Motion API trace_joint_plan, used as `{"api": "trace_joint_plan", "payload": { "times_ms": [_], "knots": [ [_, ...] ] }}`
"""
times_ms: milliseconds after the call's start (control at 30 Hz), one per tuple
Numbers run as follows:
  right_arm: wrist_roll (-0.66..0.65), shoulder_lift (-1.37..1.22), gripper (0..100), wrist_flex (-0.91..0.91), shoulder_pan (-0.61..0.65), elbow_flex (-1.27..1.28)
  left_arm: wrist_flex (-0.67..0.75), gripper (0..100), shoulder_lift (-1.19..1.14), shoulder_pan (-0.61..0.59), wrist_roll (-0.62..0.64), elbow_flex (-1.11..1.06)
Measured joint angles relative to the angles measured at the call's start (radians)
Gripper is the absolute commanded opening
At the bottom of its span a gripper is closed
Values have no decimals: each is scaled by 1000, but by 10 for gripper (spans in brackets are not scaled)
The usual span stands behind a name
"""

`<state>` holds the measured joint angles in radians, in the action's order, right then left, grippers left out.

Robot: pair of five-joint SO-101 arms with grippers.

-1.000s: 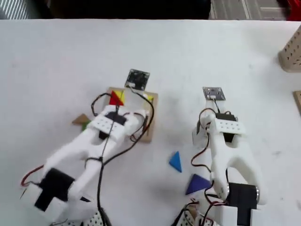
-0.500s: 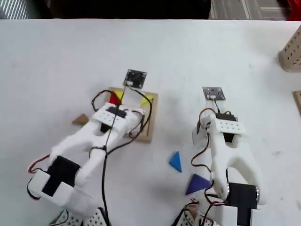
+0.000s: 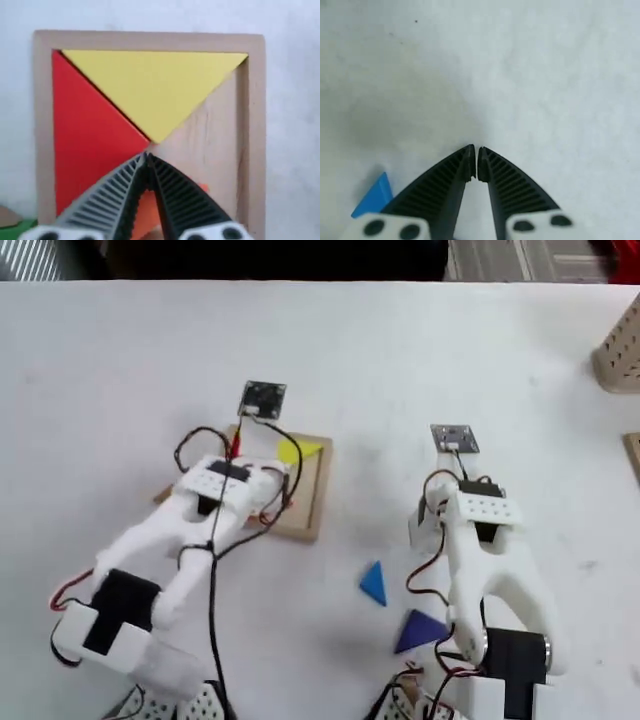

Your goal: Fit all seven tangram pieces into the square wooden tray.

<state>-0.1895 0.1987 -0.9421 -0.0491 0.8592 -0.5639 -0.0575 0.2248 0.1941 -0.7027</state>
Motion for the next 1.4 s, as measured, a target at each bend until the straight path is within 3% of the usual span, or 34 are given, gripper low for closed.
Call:
{"api": "trace_joint_plan", "payload": {
  "times_ms": [233, 467, 667, 833, 1400],
  "knots": [
    [0, 0, 24, 0, 0, 0, -89, 22, 144, -100, 2, -26],
    [0, 0, 24, 0, 17, 0, -84, 22, 328, -107, 0, -138],
    [0, 0, 24, 0, 15, 0, -84, 22, 393, 28, -147, -219],
    [0, 0, 24, 0, 15, 0, -83, 22, 394, 124, -169, -242],
    [0, 0, 24, 0, 15, 0, 35, 21, 344, 94, -101, -242]
  ]
}}
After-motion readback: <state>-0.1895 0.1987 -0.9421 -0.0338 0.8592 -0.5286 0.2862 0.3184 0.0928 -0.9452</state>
